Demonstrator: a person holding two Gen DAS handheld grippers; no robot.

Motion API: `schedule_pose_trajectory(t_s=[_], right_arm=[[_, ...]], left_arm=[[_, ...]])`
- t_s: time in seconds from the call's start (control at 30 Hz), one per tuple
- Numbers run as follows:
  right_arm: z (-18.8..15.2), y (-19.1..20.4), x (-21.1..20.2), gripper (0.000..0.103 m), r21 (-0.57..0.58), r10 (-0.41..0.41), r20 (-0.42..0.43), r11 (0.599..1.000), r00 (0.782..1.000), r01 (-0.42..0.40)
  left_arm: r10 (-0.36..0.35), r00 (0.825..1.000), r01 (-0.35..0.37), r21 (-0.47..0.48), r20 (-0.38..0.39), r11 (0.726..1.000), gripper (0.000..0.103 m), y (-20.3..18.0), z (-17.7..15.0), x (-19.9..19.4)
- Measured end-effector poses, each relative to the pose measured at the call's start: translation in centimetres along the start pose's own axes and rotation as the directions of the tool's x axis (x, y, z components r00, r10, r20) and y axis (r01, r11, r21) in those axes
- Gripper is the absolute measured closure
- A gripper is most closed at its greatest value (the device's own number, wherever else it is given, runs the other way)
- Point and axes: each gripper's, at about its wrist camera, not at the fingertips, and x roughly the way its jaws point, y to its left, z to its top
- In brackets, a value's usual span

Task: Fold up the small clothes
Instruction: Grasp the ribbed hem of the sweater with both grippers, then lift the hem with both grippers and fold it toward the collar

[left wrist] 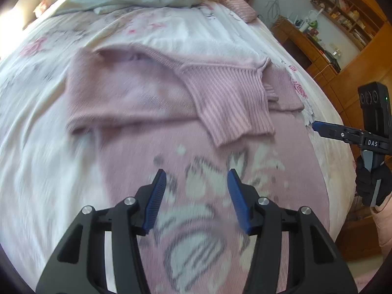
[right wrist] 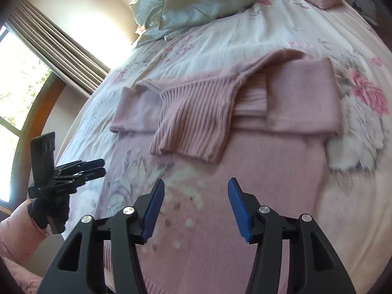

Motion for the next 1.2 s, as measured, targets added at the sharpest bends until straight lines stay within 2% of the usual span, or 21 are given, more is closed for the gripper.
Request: schedule_pose_trajectory(t_s=[0.1, 0.17, 0.27, 0.43, 0.6, 0.63, 0.73, 0.87, 0.9, 0.97, 1.0, 1.03, 1.07, 1.13, 1.2], right_arm=[[-5.6, -1.1, -2.3, 0.047, 0.076, -0.03, -0.044, 0.997, 0.999, 0.034], [-9.3, -1.8, -3.4, 0.046, 0.131, -0.043, -0.075, 0.99, 0.996, 0.053], [-14.4, -2.8, -4.4, 0.046, 0.187, -0.082, -0.137, 0.976, 0.987, 0.107], [-20.4, -5.2, -5.8, 0.045, 0.278, -0.093, -0.187, 0.95, 0.978, 0.144], [-23.4, -7.0, -4.4, 0.045, 0.334, -0.078, -0.221, 0.93, 0.972, 0.15], [-23.6, -7.3, -4.1, 0.045, 0.344, -0.075, -0.221, 0.927, 0.972, 0.15], [-23.7, -7.6, -3.3, 0.043, 0.379, -0.016, -0.204, 0.92, 0.979, 0.094], [-23.5, -7.3, -2.2, 0.045, 0.365, 0.009, -0.227, 0.928, 0.974, 0.077], [-23.4, -7.1, -2.1, 0.048, 0.359, 0.019, -0.228, 0.931, 0.974, 0.066], [-23.4, -6.8, -1.8, 0.072, 0.361, 0.054, -0.229, 0.932, 0.972, 0.033], [-23.5, -6.7, -1.7, 0.077, 0.365, 0.061, -0.229, 0.931, 0.971, 0.028], [-23.5, -6.7, -1.7, 0.086, 0.369, 0.069, -0.225, 0.929, 0.972, 0.019], [-23.5, -6.7, -1.9, 0.088, 0.38, 0.091, -0.213, 0.925, 0.973, -0.004], [-23.4, -6.9, -2.6, 0.09, 0.403, 0.129, -0.184, 0.914, 0.974, -0.044], [-23.1, -7.1, -3.6, 0.09, 0.419, 0.166, -0.148, 0.903, 0.975, -0.09]], left_arm=[[0.036, 0.997, -0.042, -0.087, -0.063, 0.995, 0.048, 1.1, -5.3, -2.4], [0.031, 0.994, -0.046, -0.146, -0.103, 0.988, 0.048, 1.9, -8.5, -3.2], [0.078, 0.983, -0.103, -0.152, -0.164, 0.983, 0.048, 2.3, -12.4, -3.9], [0.036, 0.974, -0.084, -0.207, -0.225, 0.975, 0.048, 2.7, -16.9, -3.6], [-0.04, 0.973, -0.027, -0.285, -0.226, 0.958, 0.047, 2.5, -18.9, -2.4], [-0.036, 0.974, -0.031, -0.29, -0.224, 0.956, 0.047, 2.4, -19.1, -2.2], [-0.046, 0.974, -0.026, -0.312, -0.221, 0.95, 0.044, 2.2, -19.1, -1.7], [-0.064, 0.972, -0.016, -0.333, -0.228, 0.943, 0.044, 2.0, -19.2, -1.5], [-0.077, 0.971, -0.007, -0.35, -0.226, 0.937, 0.046, 2.1, -19.3, -1.5], [-0.077, 0.971, -0.015, -0.378, -0.226, 0.926, 0.056, 2.4, -19.6, -1.4], [-0.07, 0.972, -0.025, -0.393, -0.226, 0.919, 0.068, 2.6, -19.8, -1.5], [-0.078, 0.972, -0.021, -0.416, -0.22, 0.909, 0.088, 3.0, -19.9, -1.5], [-0.114, 0.972, 0.01, -0.45, -0.205, 0.893, 0.094, 3.4, -20.1, -1.6], [-0.15, 0.973, 0.044, -0.492, -0.178, 0.869, 0.095, 3.8, -20.3, -1.9], [-0.161, 0.973, 0.062, -0.488, -0.163, 0.871, 0.095, 3.6, -20.0, -2.5]])
